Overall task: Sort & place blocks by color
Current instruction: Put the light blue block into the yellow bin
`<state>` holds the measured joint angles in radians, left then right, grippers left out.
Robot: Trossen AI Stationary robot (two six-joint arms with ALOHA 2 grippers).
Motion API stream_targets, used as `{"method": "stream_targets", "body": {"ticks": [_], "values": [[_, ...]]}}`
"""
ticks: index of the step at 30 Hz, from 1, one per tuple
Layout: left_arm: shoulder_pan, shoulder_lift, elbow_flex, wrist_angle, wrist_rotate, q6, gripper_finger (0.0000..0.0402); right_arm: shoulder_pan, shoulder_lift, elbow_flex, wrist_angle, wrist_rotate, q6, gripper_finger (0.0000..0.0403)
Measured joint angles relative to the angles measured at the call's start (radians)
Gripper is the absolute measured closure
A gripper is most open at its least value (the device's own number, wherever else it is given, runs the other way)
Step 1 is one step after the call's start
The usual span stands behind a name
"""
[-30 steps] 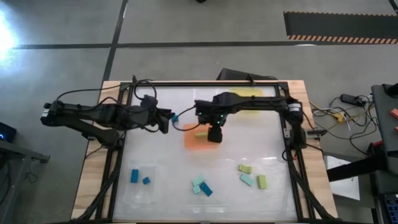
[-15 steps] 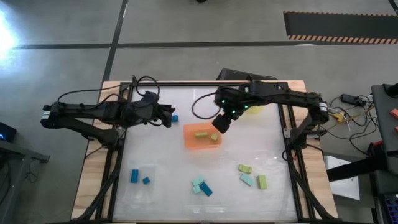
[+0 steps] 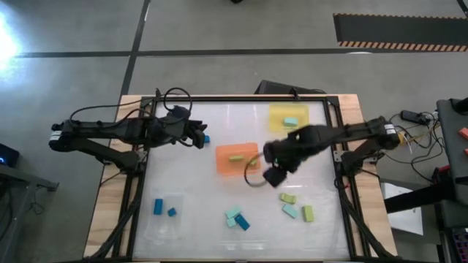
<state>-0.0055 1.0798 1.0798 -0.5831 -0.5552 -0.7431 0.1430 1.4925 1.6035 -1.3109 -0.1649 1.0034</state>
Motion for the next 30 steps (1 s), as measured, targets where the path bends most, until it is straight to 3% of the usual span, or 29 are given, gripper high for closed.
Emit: {"method": "stream_targets", "body": {"ticks": [6, 13, 17, 21, 25, 27, 30], "values": [[0.006, 0.0, 0.0, 0.0, 0.0, 0.051, 0.0295, 0.116, 0.0, -0.106, 0.006, -0.08, -0.055, 0.0222], [0.011, 0.0, 0.0, 0.0, 0.0, 0.053, 0.0295, 0.202, -0.023, -0.233, 0.101, -0.017, -0.262, 0.0222], [0.011, 0.0, 0.0, 0.0, 0.001, 0.053, 0.0295, 0.249, -0.08, -0.355, 0.208, -0.011, -0.278, 0.0222], [0.011, 0.0, 0.0, 0.0, 0.0, 0.053, 0.0295, 0.306, -0.141, -0.473, 0.276, -0.023, -0.124, 0.0222], [0.011, -0.001, 0.0, 0.0, 0.0, 0.053, 0.0295, 0.349, -0.185, -0.573, 0.288, -0.109, 0.178, 0.0223], [0.011, -0.001, 0.0, 0.0, 0.0, 0.053, 0.0295, 0.363, -0.199, -0.616, 0.376, -0.161, 0.299, 0.0223], [0.012, 0.001, -0.002, 0.0, -0.001, 0.053, 0.0295, 0.392, -0.208, -0.656, 0.585, -0.137, 0.36, 0.0223]]}}
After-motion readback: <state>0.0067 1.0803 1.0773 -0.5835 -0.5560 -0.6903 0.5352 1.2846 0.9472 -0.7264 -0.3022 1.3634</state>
